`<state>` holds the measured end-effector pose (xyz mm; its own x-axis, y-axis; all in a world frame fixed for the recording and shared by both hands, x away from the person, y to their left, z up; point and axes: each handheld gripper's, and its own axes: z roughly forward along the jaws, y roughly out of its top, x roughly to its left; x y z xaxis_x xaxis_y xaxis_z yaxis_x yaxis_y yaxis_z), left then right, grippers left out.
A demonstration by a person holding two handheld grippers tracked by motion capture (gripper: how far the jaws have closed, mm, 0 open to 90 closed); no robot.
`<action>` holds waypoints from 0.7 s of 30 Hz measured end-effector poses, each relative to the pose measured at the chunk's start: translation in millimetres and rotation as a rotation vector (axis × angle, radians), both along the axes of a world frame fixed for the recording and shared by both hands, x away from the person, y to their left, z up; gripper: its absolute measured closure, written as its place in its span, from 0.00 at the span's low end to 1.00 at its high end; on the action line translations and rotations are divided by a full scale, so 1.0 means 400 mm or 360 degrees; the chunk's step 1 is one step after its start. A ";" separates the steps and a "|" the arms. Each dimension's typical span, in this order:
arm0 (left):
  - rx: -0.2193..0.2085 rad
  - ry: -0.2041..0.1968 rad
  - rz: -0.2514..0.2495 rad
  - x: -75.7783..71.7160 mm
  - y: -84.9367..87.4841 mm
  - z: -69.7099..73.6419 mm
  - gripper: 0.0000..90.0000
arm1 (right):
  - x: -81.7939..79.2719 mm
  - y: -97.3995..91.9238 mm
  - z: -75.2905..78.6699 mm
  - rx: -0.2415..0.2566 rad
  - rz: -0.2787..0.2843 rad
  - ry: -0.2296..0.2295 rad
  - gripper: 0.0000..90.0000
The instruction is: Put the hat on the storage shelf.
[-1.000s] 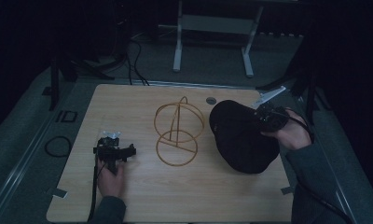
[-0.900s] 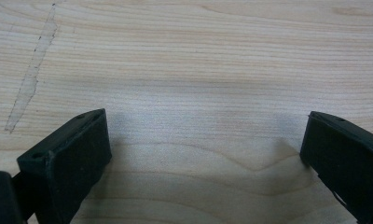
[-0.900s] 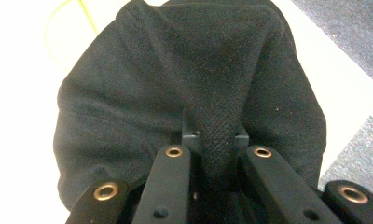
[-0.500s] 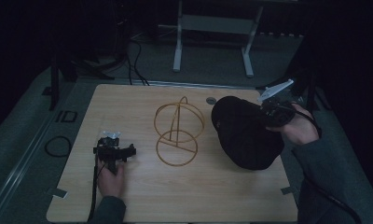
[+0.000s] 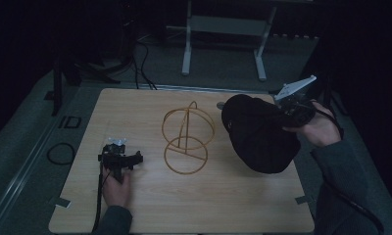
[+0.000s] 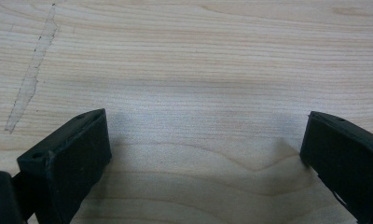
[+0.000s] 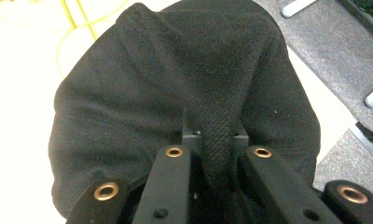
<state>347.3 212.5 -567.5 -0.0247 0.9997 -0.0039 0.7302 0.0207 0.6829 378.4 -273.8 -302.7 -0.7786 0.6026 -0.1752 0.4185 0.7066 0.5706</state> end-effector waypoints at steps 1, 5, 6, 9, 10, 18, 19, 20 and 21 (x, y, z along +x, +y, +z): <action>0.0000 -0.0001 0.0000 0.000 -0.001 0.000 0.01 | 0.000 0.001 0.005 0.0000 0.0001 -0.0004 0.94; 0.0001 -0.0001 -0.0003 0.001 -0.002 0.000 0.01 | -0.001 0.003 0.023 0.0014 0.0004 -0.0024 0.94; 0.0002 -0.0001 -0.0003 0.001 -0.002 0.000 0.01 | -0.001 0.004 0.028 0.0025 0.0009 -0.0030 0.94; 0.0001 -0.0001 -0.0003 0.001 -0.002 0.000 0.01 | -0.001 0.007 0.039 0.0041 0.0026 -0.0038 0.94; 0.0000 -0.0001 -0.0003 0.001 -0.002 0.000 0.01 | 0.000 0.009 0.043 0.0046 0.0030 -0.0044 0.94; 0.0002 -0.0001 -0.0003 0.001 -0.002 0.000 0.01 | 0.002 0.023 0.071 0.0060 0.0067 -0.0068 0.94; 0.0002 -0.0001 -0.0003 0.001 -0.002 0.000 0.01 | 0.002 0.023 0.071 0.0060 0.0067 -0.0068 0.94; 0.0000 -0.0001 -0.0002 0.001 -0.002 0.000 0.01 | 0.002 0.027 0.078 0.0060 0.0074 -0.0070 0.94; 0.0001 -0.0002 -0.0003 0.001 -0.002 0.000 0.01 | 0.003 0.029 0.081 0.0060 0.0081 -0.0076 0.94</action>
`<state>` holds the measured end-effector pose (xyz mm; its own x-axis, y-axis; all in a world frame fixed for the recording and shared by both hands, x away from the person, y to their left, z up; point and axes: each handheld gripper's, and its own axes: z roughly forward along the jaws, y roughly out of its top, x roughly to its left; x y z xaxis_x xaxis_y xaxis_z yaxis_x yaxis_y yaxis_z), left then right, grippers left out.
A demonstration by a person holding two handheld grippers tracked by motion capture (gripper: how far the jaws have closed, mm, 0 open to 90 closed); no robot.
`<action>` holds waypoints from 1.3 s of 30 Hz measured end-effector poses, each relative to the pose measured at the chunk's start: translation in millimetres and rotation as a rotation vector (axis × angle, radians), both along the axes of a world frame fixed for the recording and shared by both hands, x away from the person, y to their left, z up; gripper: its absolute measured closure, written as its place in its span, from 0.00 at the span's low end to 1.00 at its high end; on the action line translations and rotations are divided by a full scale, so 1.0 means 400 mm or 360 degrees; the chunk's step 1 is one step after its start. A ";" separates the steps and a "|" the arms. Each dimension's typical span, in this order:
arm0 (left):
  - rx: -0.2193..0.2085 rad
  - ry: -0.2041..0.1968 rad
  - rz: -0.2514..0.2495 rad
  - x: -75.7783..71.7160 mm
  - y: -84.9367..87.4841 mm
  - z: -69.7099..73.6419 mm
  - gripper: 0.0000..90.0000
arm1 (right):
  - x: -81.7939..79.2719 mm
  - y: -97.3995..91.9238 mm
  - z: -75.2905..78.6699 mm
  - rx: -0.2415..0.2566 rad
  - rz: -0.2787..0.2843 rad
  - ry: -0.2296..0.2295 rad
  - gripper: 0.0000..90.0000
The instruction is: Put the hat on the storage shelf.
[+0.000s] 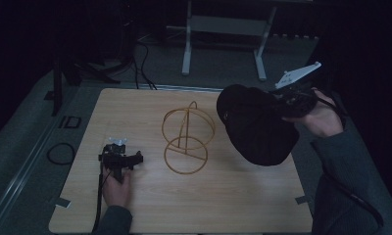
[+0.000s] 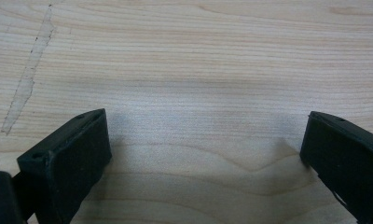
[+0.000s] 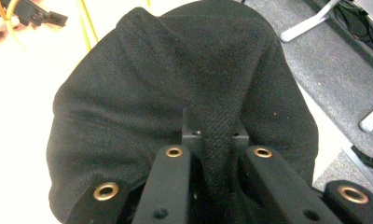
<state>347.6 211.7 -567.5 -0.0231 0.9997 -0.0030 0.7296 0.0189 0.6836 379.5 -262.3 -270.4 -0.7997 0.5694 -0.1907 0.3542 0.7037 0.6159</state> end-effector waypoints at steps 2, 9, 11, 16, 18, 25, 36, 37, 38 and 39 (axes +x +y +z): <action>-0.0002 0.0000 0.0000 0.000 0.000 0.000 0.01 | 0.000 0.004 0.007 -0.0001 0.0006 -0.0005 0.94; -0.0003 -0.0003 -0.0003 0.000 -0.001 0.000 0.01 | 0.006 0.018 0.030 -0.0009 0.0034 -0.0009 0.94; -0.0003 -0.0002 -0.0004 0.000 -0.001 0.000 0.01 | 0.007 0.023 0.038 -0.0009 0.0033 -0.0009 0.94; -0.0002 -0.0001 -0.0005 0.000 -0.001 0.000 0.01 | 0.009 0.033 0.053 -0.0018 0.0049 -0.0018 0.94; -0.0001 -0.0001 -0.0005 0.000 -0.001 0.000 0.01 | 0.009 0.040 0.064 -0.0011 0.0056 -0.0026 0.94; -0.0002 -0.0002 -0.0005 0.001 -0.001 0.000 0.01 | 0.011 0.060 0.081 -0.0028 0.0073 -0.0038 0.94; -0.0002 -0.0001 -0.0005 0.000 -0.001 0.000 0.01 | 0.012 0.091 0.096 -0.0004 0.0105 -0.0055 0.94; -0.0002 -0.0002 -0.0005 0.001 -0.001 0.000 0.01 | 0.012 0.094 0.097 0.0005 0.0111 -0.0058 0.94; -0.0002 -0.0002 -0.0005 0.001 -0.001 0.000 0.01 | 0.012 0.096 0.098 0.0016 0.0115 -0.0055 0.94; -0.0002 -0.0002 -0.0004 0.001 -0.001 0.000 0.01 | 0.013 0.099 0.098 0.0020 0.0126 -0.0056 0.94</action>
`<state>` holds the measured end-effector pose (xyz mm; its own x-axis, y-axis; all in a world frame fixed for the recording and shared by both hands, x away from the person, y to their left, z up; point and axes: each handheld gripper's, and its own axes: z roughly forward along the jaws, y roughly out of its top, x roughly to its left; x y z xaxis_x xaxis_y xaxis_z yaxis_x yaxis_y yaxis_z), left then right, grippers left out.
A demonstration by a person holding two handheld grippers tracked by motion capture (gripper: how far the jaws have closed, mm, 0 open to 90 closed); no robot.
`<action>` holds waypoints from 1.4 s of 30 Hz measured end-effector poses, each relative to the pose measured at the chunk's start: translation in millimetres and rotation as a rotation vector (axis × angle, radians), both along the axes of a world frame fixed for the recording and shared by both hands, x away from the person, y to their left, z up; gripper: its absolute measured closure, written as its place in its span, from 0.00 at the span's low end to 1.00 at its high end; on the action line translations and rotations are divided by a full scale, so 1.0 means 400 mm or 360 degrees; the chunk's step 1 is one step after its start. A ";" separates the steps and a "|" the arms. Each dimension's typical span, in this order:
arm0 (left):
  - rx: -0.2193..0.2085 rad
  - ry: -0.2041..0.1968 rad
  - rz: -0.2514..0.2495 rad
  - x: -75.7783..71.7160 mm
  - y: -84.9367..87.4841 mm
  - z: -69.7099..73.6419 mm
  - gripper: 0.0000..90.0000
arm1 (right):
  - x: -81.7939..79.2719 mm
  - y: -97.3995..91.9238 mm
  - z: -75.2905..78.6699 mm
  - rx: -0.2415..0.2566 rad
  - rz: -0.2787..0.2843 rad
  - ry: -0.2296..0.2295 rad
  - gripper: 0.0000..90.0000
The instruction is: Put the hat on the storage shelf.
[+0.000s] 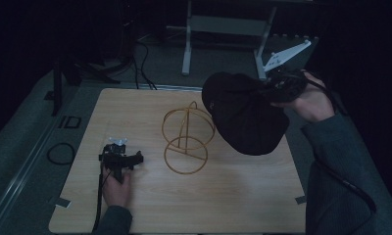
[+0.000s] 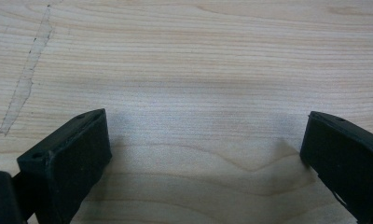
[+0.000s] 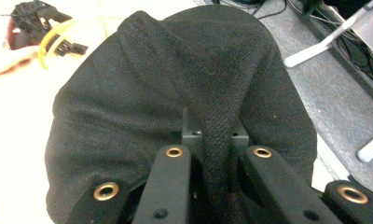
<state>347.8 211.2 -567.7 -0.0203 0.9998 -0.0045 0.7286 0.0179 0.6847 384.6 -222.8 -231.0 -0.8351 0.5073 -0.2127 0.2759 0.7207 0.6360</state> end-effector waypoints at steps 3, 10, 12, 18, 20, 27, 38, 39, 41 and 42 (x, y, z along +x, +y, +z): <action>0.0000 0.0000 0.0000 0.000 0.000 0.000 0.01 | 0.001 0.011 0.000 0.0026 0.0021 0.0000 0.94; 0.0000 0.0000 0.0000 0.000 0.000 0.000 0.01 | 0.006 0.046 -0.001 0.0038 0.0067 0.0006 0.94; 0.0001 0.0000 0.0000 0.000 0.000 0.000 0.01 | 0.006 0.055 0.000 0.0040 0.0076 0.0008 0.94; 0.0001 0.0001 -0.0001 0.000 0.000 0.000 0.01 | 0.011 0.084 0.000 0.0044 0.0108 0.0012 0.94; 0.0000 0.0000 0.0000 0.000 0.000 0.000 0.01 | 0.012 0.094 -0.001 0.0032 0.0119 0.0016 0.94; 0.0001 0.0001 -0.0001 0.000 0.000 0.000 0.01 | 0.014 0.121 0.002 0.0029 0.0151 0.0018 0.94; 0.0001 0.0000 -0.0001 0.000 0.000 0.000 0.01 | 0.014 0.174 0.009 0.0026 0.0204 0.0021 0.94; 0.0001 0.0000 0.0000 0.000 0.000 0.000 0.01 | 0.014 0.183 0.011 0.0024 0.0214 0.0024 0.94; -0.0001 -0.0003 0.0002 0.000 0.000 0.000 0.01 | 0.016 0.191 0.012 0.0020 0.0225 0.0024 0.94; 0.0001 0.0000 -0.0001 0.000 0.000 0.000 0.01 | 0.017 0.195 0.012 0.0018 0.0228 0.0026 0.94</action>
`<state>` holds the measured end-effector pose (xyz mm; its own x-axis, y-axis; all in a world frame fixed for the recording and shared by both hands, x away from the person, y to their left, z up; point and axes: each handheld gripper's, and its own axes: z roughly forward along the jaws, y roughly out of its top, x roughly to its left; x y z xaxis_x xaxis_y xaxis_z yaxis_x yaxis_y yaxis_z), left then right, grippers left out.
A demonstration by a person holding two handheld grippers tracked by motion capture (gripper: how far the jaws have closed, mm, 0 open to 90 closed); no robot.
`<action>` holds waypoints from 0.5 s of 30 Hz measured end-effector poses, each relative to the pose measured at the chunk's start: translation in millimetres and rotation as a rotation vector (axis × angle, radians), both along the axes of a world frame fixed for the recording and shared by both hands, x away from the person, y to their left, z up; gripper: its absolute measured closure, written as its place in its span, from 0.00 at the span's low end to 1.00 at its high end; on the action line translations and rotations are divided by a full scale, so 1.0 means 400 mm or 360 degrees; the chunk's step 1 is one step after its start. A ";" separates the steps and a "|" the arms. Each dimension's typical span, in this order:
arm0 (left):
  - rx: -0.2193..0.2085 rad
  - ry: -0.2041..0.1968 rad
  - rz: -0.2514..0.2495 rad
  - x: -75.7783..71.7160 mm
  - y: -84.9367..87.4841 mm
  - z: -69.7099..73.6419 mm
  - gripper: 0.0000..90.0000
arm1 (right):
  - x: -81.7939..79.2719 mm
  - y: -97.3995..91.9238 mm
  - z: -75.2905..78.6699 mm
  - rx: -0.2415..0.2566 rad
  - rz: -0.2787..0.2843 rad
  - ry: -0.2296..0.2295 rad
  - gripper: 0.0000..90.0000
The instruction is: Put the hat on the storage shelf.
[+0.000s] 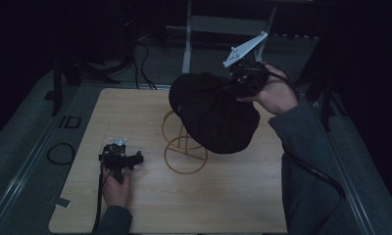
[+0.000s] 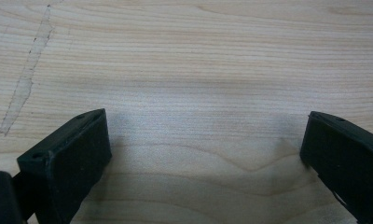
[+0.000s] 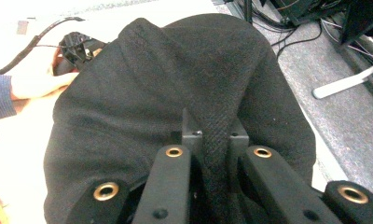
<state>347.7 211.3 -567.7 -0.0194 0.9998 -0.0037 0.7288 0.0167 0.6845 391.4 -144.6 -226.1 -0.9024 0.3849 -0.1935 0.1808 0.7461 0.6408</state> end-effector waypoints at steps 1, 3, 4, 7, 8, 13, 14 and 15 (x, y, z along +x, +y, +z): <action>0.0000 -0.0001 0.0000 0.000 0.000 0.000 0.01 | 0.003 0.012 -0.001 0.0000 0.0006 0.0004 0.94; 0.0000 -0.0001 0.0001 0.000 0.000 0.000 0.01 | 0.004 0.018 -0.001 -0.0006 0.0010 0.0005 0.94; 0.0001 -0.0002 0.0001 0.000 0.000 0.000 0.01 | 0.006 0.026 -0.001 -0.0015 0.0020 0.0005 0.94; 0.0001 0.0002 -0.0001 0.000 0.000 0.000 0.01 | 0.010 0.043 -0.003 -0.0010 0.0028 0.0019 0.94; 0.0002 0.0002 -0.0001 0.000 0.000 0.000 0.01 | 0.012 0.048 -0.004 -0.0012 0.0029 0.0022 0.94; 0.0000 0.0000 0.0001 0.000 0.000 0.000 0.01 | 0.020 0.074 -0.006 -0.0038 0.0031 0.0037 0.94; 0.0000 0.0000 0.0001 0.000 0.000 0.000 0.01 | 0.022 0.079 -0.006 -0.0045 0.0029 0.0042 0.94; 0.0001 0.0000 0.0001 0.000 0.000 0.000 0.01 | 0.023 0.083 -0.007 -0.0051 0.0031 0.0043 0.94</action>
